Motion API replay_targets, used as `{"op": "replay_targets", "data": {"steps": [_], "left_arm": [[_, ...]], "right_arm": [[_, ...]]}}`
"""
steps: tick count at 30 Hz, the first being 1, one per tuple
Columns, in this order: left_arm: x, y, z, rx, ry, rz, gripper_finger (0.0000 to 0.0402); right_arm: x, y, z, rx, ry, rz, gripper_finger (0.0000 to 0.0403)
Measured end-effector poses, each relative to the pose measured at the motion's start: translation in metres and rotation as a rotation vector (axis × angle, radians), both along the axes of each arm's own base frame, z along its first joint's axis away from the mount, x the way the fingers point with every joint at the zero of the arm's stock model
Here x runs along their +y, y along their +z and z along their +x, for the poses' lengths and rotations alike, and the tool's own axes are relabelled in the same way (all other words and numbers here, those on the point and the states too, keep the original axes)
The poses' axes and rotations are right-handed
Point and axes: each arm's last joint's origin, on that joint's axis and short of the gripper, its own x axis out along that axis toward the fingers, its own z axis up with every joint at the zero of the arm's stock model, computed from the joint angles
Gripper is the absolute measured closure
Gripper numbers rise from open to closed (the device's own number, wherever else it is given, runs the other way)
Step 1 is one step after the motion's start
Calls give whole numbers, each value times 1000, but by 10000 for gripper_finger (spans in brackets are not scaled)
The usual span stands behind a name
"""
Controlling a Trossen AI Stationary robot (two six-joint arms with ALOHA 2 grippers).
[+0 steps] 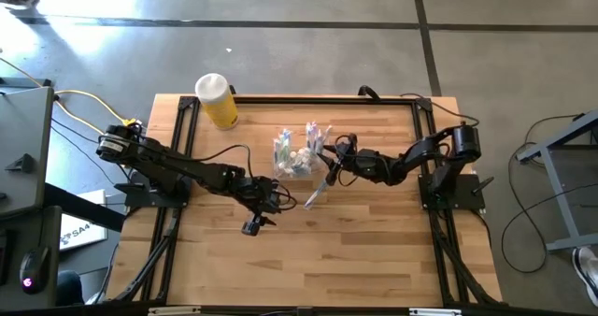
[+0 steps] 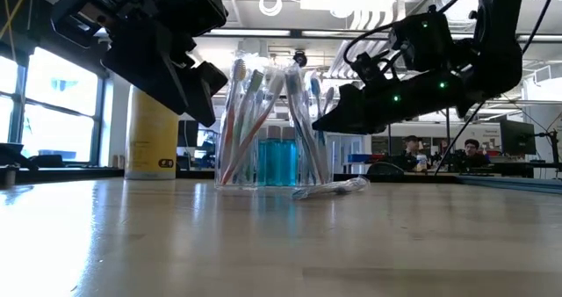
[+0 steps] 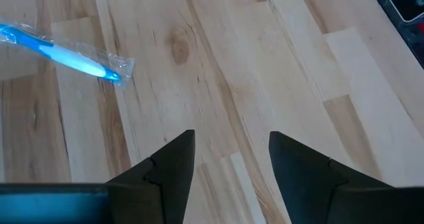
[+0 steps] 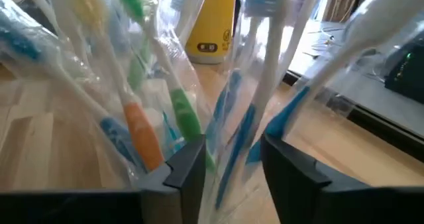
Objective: Pick & Place toothbrushing station
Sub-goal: Put the blue toothbrush into the transparent organizer
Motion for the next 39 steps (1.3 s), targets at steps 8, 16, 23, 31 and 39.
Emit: {"op": "replay_targets", "data": {"steps": [8,16,23,31,39], "left_arm": [[0,1,1,-12,4,-7,211],[0,1,1,-11,11,-7,211],[3,5,6,-87,119,82,211],[6,22,21,-333,282,101,211],[3,-3,52,-480,379,28,211]], "right_arm": [[26,10,1,32,129,-93,249],[50,16,-2,134,34,-340,250],[78,27,-9,138,-138,-467,253],[120,30,-20,100,-106,-467,254],[141,32,-32,119,-191,-470,254]]}}
